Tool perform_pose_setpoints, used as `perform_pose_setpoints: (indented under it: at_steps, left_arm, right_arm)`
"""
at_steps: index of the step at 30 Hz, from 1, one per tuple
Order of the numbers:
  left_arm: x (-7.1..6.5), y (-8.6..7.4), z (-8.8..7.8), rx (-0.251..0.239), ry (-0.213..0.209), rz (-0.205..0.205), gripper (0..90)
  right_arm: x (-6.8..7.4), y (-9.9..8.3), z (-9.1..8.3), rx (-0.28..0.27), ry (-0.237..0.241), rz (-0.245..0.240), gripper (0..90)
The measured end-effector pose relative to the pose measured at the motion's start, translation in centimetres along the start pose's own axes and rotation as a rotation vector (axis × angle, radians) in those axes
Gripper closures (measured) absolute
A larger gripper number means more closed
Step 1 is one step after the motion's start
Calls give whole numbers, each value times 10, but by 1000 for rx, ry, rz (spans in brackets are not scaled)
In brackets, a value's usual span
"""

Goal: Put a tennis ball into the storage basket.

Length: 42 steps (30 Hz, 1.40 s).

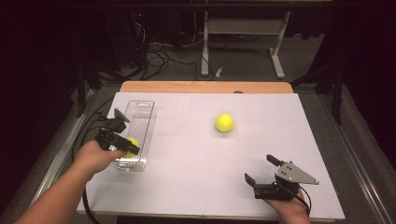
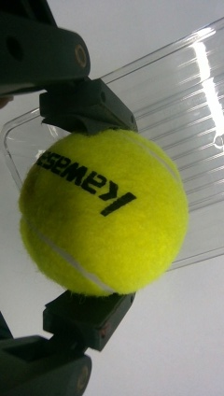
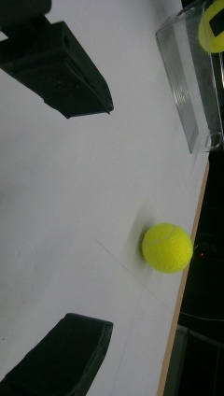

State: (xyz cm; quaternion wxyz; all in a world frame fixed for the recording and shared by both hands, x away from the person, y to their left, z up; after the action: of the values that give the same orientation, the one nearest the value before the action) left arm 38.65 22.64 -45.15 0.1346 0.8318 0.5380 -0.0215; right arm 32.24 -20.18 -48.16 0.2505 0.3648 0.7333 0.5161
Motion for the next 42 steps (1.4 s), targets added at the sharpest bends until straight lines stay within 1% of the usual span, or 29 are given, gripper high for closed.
perform_pose_setpoints:
  at_steps: [12,25,29,33,34,36,37,39,42]
  left_arm:
    - [1,-3,6,24,5,-1,264]
    - [-1,-2,5,16,-2,-2,263]
    - [-1,-2,2,17,-2,-3,262]
    - [0,-1,-2,6,-4,-8,257]
    - [-1,-1,-4,-2,-10,-5,242]
    - [-2,1,-8,-25,-15,3,139]
    - [-3,1,-10,-29,-31,1,130]
    - [-5,2,-11,-26,-40,0,71]
    - [-6,1,-10,-16,-38,8,35]
  right_arm:
    - [1,0,0,-1,2,-1,3]
    - [0,0,0,0,2,0,3]
    - [1,0,0,0,3,0,3]
    - [1,0,1,0,3,0,3]
    - [1,0,1,0,3,-1,3]
    - [1,0,1,0,4,-1,3]
    - [1,0,1,1,4,-1,3]
    - [1,0,1,2,5,-1,3]
    - [2,0,1,2,6,-3,3]
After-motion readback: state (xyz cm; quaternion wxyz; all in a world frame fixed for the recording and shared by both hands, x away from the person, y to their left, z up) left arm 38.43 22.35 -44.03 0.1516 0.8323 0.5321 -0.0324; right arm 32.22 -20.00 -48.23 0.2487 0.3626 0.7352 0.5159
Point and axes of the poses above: each handheld gripper's, and its own axes: z roughly forward along the jaws, y roughly out of its top, x roughly to its left, the point moved 8 cm from there along z, roughly forward along the jaws, and after that the axes turned 2 degrees about z, right-handed, at the moved point
